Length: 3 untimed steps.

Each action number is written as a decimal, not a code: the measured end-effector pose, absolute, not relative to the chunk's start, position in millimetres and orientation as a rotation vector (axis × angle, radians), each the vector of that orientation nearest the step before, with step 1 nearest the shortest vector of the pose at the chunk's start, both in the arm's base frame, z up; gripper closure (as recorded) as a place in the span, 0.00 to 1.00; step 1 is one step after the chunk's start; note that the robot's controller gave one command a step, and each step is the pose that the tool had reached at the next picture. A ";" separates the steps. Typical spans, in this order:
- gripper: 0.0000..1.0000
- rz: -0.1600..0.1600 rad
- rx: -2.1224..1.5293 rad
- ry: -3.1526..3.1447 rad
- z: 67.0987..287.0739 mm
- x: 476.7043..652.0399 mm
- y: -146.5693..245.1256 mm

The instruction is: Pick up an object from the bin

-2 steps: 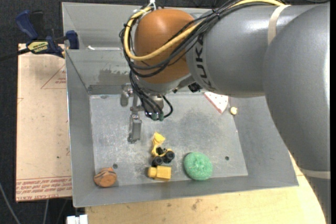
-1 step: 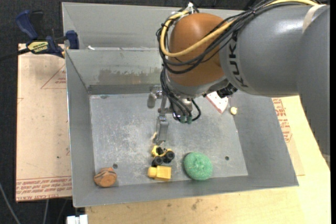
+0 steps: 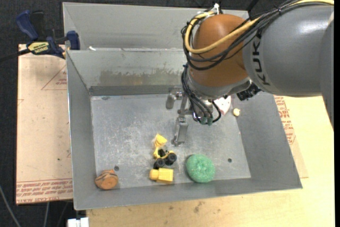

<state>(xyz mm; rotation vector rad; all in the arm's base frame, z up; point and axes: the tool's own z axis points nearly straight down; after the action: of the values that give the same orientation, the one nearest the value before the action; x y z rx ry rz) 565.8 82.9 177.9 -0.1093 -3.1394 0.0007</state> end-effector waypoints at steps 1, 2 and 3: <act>0.00 -0.001 0.077 -3.146 144.7 543.0 73.6; 0.00 -0.002 0.431 -3.120 87.7 499.6 72.7; 0.00 -0.002 0.609 -3.119 67.4 492.4 71.1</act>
Offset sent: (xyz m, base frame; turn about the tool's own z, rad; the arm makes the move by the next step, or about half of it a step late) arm -0.0820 -0.0106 -0.1079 -0.3658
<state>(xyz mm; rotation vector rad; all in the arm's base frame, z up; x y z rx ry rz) 492.4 71.1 67.4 0.6086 -3.1185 -0.0019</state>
